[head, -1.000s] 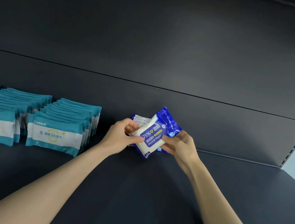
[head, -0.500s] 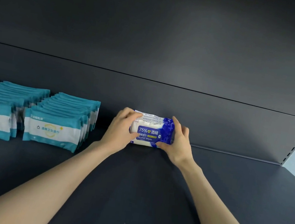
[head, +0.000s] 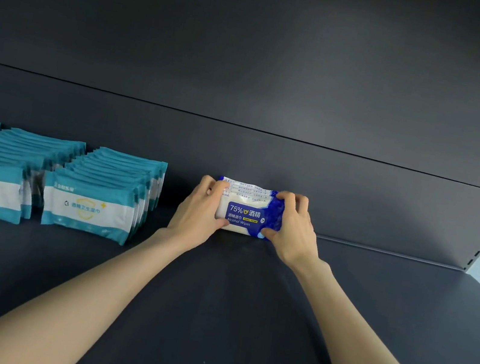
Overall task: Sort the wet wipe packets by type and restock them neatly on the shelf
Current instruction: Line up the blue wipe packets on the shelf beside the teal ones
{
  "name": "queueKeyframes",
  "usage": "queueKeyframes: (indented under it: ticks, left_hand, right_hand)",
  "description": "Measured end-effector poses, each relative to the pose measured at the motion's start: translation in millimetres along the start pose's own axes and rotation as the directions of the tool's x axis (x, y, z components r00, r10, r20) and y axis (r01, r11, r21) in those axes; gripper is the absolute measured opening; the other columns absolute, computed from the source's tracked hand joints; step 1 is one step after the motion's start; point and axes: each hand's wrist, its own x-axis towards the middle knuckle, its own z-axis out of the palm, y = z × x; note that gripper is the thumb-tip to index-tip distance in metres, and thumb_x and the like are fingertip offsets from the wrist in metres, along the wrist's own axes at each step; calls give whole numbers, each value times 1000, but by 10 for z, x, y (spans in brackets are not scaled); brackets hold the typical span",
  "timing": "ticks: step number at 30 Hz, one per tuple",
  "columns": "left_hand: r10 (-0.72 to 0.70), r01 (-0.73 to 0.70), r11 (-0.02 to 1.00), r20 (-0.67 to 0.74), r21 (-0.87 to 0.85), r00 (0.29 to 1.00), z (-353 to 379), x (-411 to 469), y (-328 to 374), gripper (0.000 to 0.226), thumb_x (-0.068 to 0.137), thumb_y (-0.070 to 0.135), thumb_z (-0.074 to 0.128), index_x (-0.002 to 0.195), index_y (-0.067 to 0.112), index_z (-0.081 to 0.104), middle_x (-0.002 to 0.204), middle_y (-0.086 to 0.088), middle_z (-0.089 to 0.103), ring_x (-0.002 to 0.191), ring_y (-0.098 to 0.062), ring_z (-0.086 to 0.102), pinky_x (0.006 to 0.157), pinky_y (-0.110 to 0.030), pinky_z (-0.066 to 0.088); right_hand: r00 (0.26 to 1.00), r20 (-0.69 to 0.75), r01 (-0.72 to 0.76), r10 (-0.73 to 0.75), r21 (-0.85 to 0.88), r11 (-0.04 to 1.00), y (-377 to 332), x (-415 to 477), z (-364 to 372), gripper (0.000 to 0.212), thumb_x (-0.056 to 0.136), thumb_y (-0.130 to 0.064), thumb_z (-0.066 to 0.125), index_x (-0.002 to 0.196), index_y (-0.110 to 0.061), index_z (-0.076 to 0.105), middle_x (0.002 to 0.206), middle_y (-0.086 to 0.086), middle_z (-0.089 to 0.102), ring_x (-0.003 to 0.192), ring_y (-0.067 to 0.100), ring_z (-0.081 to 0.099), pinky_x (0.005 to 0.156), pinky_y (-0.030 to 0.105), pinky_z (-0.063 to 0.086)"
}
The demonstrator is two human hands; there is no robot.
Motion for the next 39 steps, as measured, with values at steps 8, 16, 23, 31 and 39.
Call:
queueKeyframes:
  ticks: [8, 16, 23, 31, 39]
  left_hand:
    - [118, -162, 952, 178, 258, 977, -55, 87, -42, 80, 91, 38, 58, 151, 17, 10, 159, -2, 7, 146, -19, 6, 114, -38, 18]
    - [86, -159, 919, 211, 361, 974, -141, 140, 52, 80, 90, 43, 58, 151, 16, 13, 159, -5, 7, 147, -22, 5, 116, -39, 12]
    - [176, -168, 945, -4, 282, 984, -785, -169, 569, 46, 93, 35, 54, 135, 17, 46, 135, -2, 48, 125, -23, 43, 99, -37, 35]
    - [280, -298, 954, -271, -26, 921, -1189, -1641, 1255, 13, 89, 28, 59, 96, 18, 65, 81, 8, 67, 72, -15, 64, 70, -40, 53]
    - [196, -205, 953, -62, -221, 979, -449, -3291, 1786, 25, 87, 36, 51, 90, 17, 66, 75, 9, 67, 69, -13, 64, 63, -37, 55]
  right_hand:
    - [993, 118, 18, -5, -104, 994, -29, 38, -2, 86, 83, -27, 72, 149, -24, 16, 154, 2, 11, 133, 28, 30, 95, 44, 46]
    - [988, 152, 9, 19, -179, 984, -89, 36, -78, 83, 85, -30, 69, 149, -23, 16, 157, 5, 5, 136, 29, 24, 94, 41, 46]
    - [997, -66, 27, -30, -56, 998, -320, -301, -656, 48, 92, -29, 59, 135, -13, 45, 149, 7, 30, 129, 30, 38, 91, 40, 42]
    - [930, -360, 125, -80, 106, 986, -411, -1896, -1377, 19, 93, -27, 57, 105, -14, 63, 103, 0, 65, 93, 23, 61, 82, 41, 49]
    - [978, -204, -17, 50, 158, 987, 303, -3785, -1140, 14, 92, -21, 60, 96, -11, 68, 94, 3, 68, 86, 22, 64, 75, 39, 51]
